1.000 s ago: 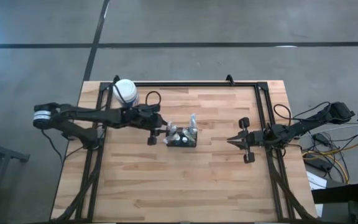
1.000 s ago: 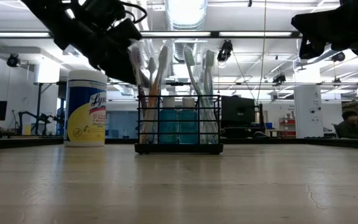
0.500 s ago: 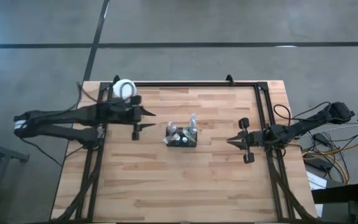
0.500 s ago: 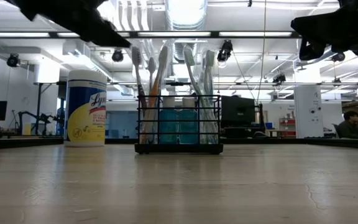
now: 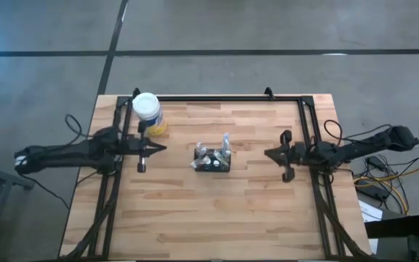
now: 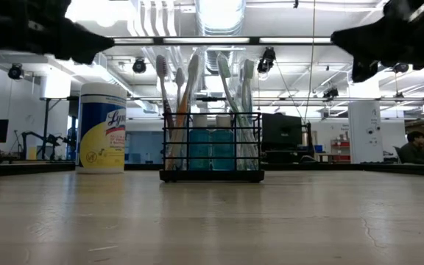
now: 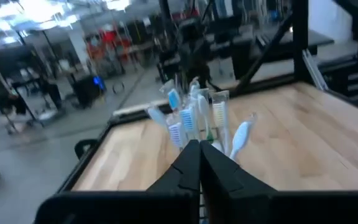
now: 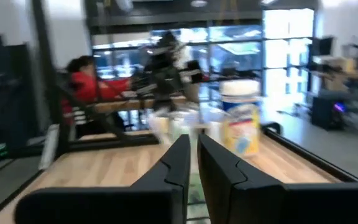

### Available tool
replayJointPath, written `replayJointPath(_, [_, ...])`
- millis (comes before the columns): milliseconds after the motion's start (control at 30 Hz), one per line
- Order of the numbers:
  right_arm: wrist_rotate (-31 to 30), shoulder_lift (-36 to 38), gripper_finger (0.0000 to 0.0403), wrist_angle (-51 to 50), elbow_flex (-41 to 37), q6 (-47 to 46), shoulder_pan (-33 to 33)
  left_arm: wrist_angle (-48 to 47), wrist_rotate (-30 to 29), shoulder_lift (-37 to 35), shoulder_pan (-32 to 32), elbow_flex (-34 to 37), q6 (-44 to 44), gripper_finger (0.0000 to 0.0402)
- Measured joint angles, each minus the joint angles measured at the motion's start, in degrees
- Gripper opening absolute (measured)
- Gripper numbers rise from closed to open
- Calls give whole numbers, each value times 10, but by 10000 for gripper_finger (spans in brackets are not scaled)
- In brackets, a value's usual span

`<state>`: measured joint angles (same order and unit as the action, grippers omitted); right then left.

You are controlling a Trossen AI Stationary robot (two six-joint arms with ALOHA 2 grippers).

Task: Pick & Place toothbrushing station
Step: Return to Home Position

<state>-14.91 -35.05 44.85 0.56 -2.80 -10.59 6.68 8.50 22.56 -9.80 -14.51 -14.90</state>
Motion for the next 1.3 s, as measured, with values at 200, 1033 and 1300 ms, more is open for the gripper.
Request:
replayJointPath(200, [32, 13, 28, -39, 0, -21, 74, 40, 6, -68, -2, 78, 27, 3])
replayJointPath(1033, [29, 26, 8, -65, 0, 5, 71, -87, -12, -223, -2, 126, 38, 1])
replayJointPath(1300, [46, 68, 8, -108, 0, -29, 91, -126, -19, -225, -3, 103, 26, 1])
